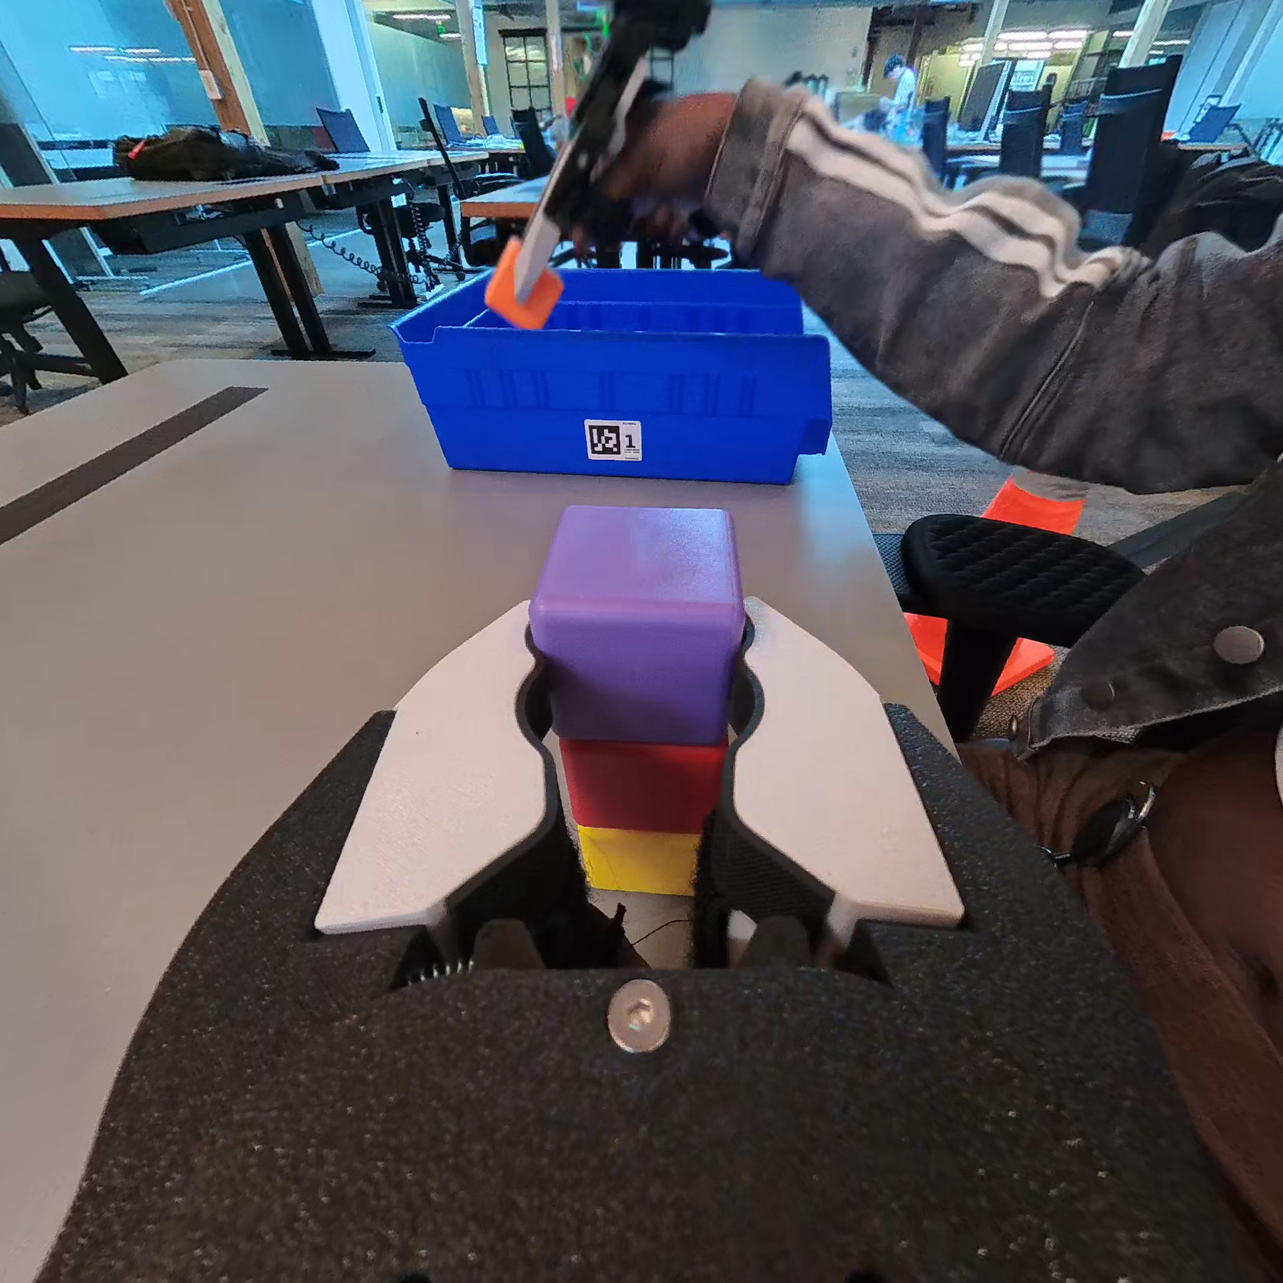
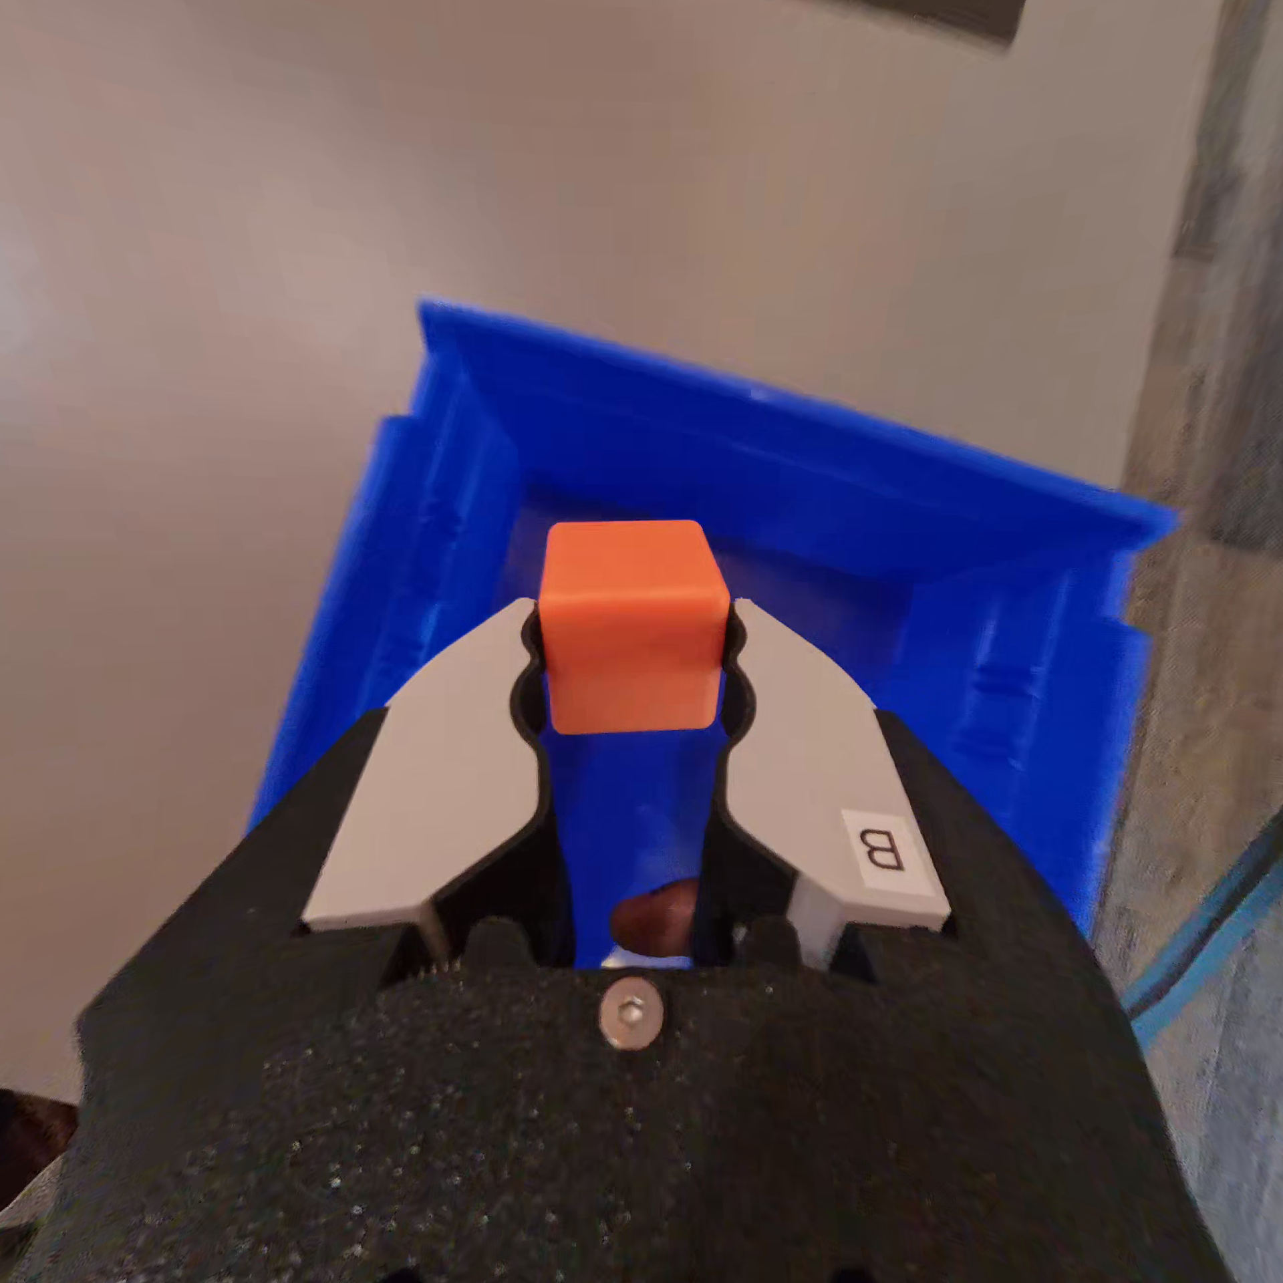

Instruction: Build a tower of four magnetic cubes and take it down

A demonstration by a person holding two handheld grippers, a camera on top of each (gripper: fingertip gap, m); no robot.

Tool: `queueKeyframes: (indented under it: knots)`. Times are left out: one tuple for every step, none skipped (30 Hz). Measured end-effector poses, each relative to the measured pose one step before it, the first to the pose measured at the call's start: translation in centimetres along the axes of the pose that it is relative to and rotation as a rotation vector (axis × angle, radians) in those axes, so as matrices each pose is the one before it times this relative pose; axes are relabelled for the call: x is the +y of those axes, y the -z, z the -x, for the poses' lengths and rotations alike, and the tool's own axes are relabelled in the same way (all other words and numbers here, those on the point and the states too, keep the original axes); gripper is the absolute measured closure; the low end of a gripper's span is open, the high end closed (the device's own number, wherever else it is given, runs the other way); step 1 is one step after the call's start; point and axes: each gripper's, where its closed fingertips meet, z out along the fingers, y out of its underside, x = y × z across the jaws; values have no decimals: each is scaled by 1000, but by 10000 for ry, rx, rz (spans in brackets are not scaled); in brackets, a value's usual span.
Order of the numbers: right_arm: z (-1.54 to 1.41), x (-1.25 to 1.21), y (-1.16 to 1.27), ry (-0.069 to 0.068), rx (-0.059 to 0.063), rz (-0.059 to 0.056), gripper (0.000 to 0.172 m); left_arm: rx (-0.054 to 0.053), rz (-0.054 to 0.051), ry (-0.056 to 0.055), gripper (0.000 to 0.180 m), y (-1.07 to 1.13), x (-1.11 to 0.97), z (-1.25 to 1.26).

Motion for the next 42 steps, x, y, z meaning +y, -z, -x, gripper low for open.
queueKeyframes:
  knots:
    - [-196, 628, -1496, -142, -39, 477, 123, 12, -13, 4, 131, -4, -6, 2]
    - [-234, 562, -1334, -116, 25, 512, 123, 7, -12, 1, 131, -3, -4, -3]
    - [-288, 448, -1134, -69, 89, 495, 123, -1, -5, 1, 131, 2, 5, -7]
    - [-313, 267, -943, -59, 125, 397, 123, -4, 2, -3, 131, -6, 1, 0]
    - [-210, 147, -752, -67, 63, 305, 123, 2, 1, -1, 131, 1, 2, 12]
    - [-100, 89, -587, -92, 6, 229, 123, 9, -11, -1, 131, -3, -4, -5]
    - [-26, 64, -467, -75, -6, 175, 123, 8, -14, -3, 131, -5, -7, -2]
    - [74, 57, -383, -34, -27, 142, 123, 9, -7, -1, 131, 0, 2, -4]
    - [154, 59, -298, -10, -42, 117, 123, 7, 3, -1, 131, 3, 4, 5]
    - [82, -86, -131, 13, 40, 11, 123, 4, 6, 2, 131, -1, -4, 1]
    - [89, -44, -23, 5, 39, 43, 123, 3, -2, 0, 131, -3, 7, -4]
    - [221, 14, 2, -1, -43, 92, 123, 2, -5, 1, 131, 4, -5, 3]
    - [274, 48, -2, 20, -78, 109, 123, -1, -1, 1, 131, -1, -1, 0]
    - [120, 5, -23, 25, 14, 87, 123, -1, 2, 2, 131, 1, 3, 0]
    - [-26, -23, -42, -8, 69, 51, 123, -2, 5, 5, 131, -11, 4, 0]
    - [-77, -99, -41, -24, 63, -1, 123, -7, 5, 2, 131, 5, -4, 7]
    - [-123, -200, 40, -44, 50, -107, 122, -8, 3, -1, 131, 2, 4, -3]
    - [-36, -281, 203, -74, -17, -218, 118, -6, -1, -1, 131, 6, 0, 1]
    - [86, -358, 403, -84, -99, -309, 113, -4, -3, 3, 131, -4, 6, 3]
    - [162, -424, 600, -66, -123, -382, 110, -1, -8, 7, 132, 2, -9, 4]
    - [123, -479, 815, -34, -61, -430, 105, 4, -13, 4, 132, -4, -5, -1]
    - [57, -534, 1022, -2, 37, -479, 99, 8, -15, -2, 131, 7, 4, -3]
    - [96, -701, 1261, 18, 74, -588, 96, 8, 2, -15, 131, 1, 3, 1]
    - [407, -1019, 1498, 64, -28, -803, 93, -6, 70, -76, 131, 19, 95, 7]
    - [833, -1383, 1720, 102, -179, -1019, 92, -23, 109, -98, 121, 2, 187, 10]
    - [1239, -1654, 1816, 138, -300, -1158, 91, -32, 39, 7, 108, 27, 91, 28]
    - [1722, -1902, 1785, 221, -443, -1263, 89, 7, -11, 120, 97, 58, 0, 24]
    - [2234, -2010, 1576, 324, -637, -1277, 88, 23, 8, 154, 89, 91, 7, 19]
    - [2700, -1936, 1237, 380, -814, -1198, 86, 18, 72, 88, 83, 113, 134, 32]
    - [3197, -1710, 832, 438, -1070, -1032, 86, -31, 140, -1, 80, 133, 279, 62]
    - [3719, -1365, 371, 505, -1386, -841, 86, -87, 198, -81, 80, 116, 414, 109]
    - [3757, -921, -150, 485, -1439, -620, 86, -119, 220, -107, 82, 49, 472, 128]
    - [3297, -363, -668, 435, -1249, -320, 88, -70, 204, -98, 83, -31, 473, 55]
    - [2797, 207, -1047, 391, -1101, -19, 88, 19, 165, -92, 85, -101, 419, -89]
    - [2448, 616, -1289, 347, -1051, 182, 86, -5, 112, -77, 87, -171, 317, -62]
    - [2024, 834, -1416, 290, -949, 263, 85, -45, 91, -54, 89, -209, 260, 15]
    - [1434, 968, -1483, 203, -715, 310, 84, -13, 130, -43, 92, -252, 318, -15]
    - [867, 1104, -1452, 115, -482, 392, 83, -1, 158, -30, 95, -263, 350, -41]
    - [527, 1115, -1361, 44, -355, 403, 82, 13, 177, -70, 103, -215, 346, -86]
    - [374, 1033, -1259, -29, -319, 351, 83, 27, 146, -96, 111, -124, 169, -114]
    - [327, 908, -1147, -74, -322, 289, 84, 38, 55, -92, 120, -47, 71, -133]
    - [226, 792, -1025, -87, -260, 221, 85, 3, -2, -15, 129, -9, 14, -23]
